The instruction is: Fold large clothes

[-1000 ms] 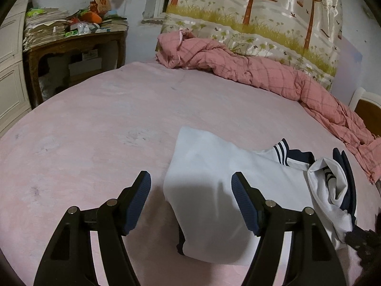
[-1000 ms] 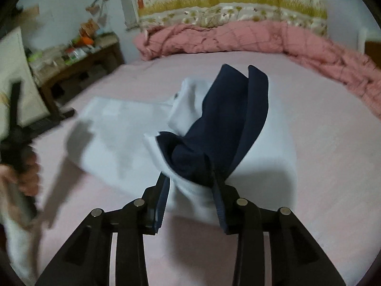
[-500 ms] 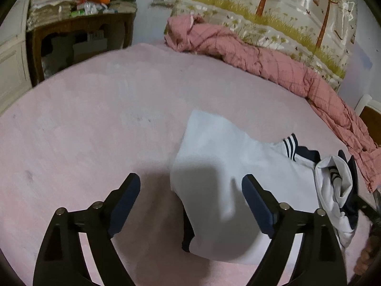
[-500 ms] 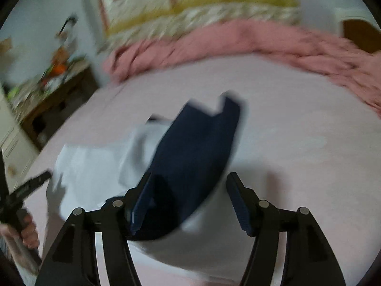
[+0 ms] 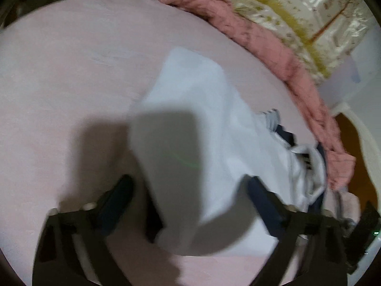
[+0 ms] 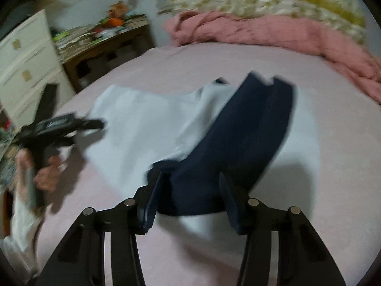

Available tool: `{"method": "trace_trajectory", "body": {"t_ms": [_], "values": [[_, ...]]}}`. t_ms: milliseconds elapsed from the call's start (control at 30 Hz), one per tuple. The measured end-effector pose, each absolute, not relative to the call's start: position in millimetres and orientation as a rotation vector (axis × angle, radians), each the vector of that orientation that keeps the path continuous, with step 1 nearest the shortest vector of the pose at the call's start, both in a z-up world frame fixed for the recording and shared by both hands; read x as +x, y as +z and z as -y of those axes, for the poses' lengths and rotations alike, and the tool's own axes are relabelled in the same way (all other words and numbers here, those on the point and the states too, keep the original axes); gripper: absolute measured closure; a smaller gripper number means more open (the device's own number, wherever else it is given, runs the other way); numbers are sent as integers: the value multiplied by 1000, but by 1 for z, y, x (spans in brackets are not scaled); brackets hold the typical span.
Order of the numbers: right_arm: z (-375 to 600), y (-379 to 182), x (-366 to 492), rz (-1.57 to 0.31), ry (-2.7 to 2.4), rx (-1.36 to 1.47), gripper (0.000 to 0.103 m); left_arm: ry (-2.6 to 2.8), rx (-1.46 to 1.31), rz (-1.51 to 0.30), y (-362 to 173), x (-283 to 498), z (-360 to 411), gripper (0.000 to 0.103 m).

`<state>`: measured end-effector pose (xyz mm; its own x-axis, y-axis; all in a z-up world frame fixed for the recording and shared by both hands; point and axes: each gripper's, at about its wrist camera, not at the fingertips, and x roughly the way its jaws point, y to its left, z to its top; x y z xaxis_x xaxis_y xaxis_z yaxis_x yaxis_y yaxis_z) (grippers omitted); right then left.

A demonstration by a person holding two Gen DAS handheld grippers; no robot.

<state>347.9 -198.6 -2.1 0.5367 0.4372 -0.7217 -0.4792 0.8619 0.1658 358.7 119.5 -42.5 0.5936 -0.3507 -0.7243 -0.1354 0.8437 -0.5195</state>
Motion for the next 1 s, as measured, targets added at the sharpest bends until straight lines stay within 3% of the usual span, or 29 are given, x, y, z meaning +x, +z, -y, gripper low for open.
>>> {"method": "trace_trajectory", "body": {"t_ms": [200,300,367,400,433,533,633,767,933,1000], "values": [[184,3,327,-774,472,-164,50,-151,-542,-896,-39,355,-110,64],[164,6,299,-696,486,-313,28,-148,-558,-856,-34,351,-110,76],[146,-3,292,-674,429,-443,29,-143,-557,-846,-32,352,-110,78],[141,-5,296,-672,395,-457,41,-138,-544,-841,-31,351,-108,78],[139,-8,300,-661,333,-457,65,-131,-529,-836,-31,350,-107,79],[146,-7,300,-642,300,-415,80,-125,-508,-821,-29,349,-104,81],[151,-4,277,-688,378,-486,82,-122,-497,-811,-26,349,-104,82],[177,-4,264,-716,465,-368,82,-113,-445,-780,-20,347,-96,84],[185,1,262,-670,503,-324,64,-123,-348,-686,2,333,-81,88],[197,10,256,-646,563,-249,62,-143,-322,-644,13,326,-73,89]]}}
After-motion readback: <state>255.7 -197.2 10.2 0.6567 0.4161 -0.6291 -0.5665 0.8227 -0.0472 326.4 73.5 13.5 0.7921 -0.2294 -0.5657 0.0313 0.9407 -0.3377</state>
